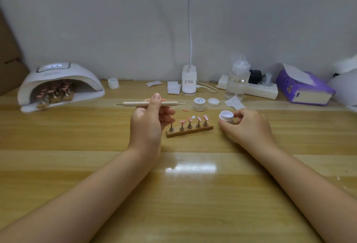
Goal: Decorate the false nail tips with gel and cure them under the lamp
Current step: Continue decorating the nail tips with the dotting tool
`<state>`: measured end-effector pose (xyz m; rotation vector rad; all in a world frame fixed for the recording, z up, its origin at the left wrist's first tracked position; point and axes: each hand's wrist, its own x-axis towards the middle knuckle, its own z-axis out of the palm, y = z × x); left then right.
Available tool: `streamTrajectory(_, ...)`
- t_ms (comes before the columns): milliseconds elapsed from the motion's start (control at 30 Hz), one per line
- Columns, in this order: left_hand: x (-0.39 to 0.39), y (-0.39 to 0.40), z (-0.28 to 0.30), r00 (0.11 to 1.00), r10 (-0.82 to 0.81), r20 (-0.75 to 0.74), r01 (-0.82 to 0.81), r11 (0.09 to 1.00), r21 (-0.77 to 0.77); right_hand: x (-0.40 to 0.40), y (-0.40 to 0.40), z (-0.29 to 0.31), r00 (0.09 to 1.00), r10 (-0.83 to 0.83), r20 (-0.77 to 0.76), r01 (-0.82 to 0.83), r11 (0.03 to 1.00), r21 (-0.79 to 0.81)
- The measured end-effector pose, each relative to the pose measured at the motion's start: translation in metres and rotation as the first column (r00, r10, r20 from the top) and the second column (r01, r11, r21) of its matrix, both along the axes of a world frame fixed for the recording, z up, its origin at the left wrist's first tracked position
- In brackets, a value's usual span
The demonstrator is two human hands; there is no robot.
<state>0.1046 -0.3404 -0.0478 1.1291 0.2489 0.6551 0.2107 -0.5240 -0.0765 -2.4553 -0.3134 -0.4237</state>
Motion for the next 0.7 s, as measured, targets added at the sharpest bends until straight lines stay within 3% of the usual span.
streamTrajectory(333,0.002,0.004,-0.011,0.999,0.044,0.004,-0.045,0.995,0.089,0.001,0.002,0.002,0.99,-0.063,-0.123,0.049,0.992,-0.116)
streamTrajectory(433,0.002,0.005,-0.013,0.998,0.069,0.006,-0.069,0.99,0.124,-0.006,0.004,0.009,0.995,-0.092,-0.031,0.088,0.99,-0.108)
streamTrajectory(533,0.003,0.008,-0.015,0.993,0.121,-0.007,-0.119,0.985,0.126,-0.018,0.009,0.017,0.984,0.013,0.175,-0.015,1.0,0.007)
streamTrajectory(700,0.008,0.014,-0.017,0.98,0.194,-0.05,-0.191,0.98,0.059,-0.043,0.035,0.024,0.982,0.169,0.085,-0.165,0.985,-0.053)
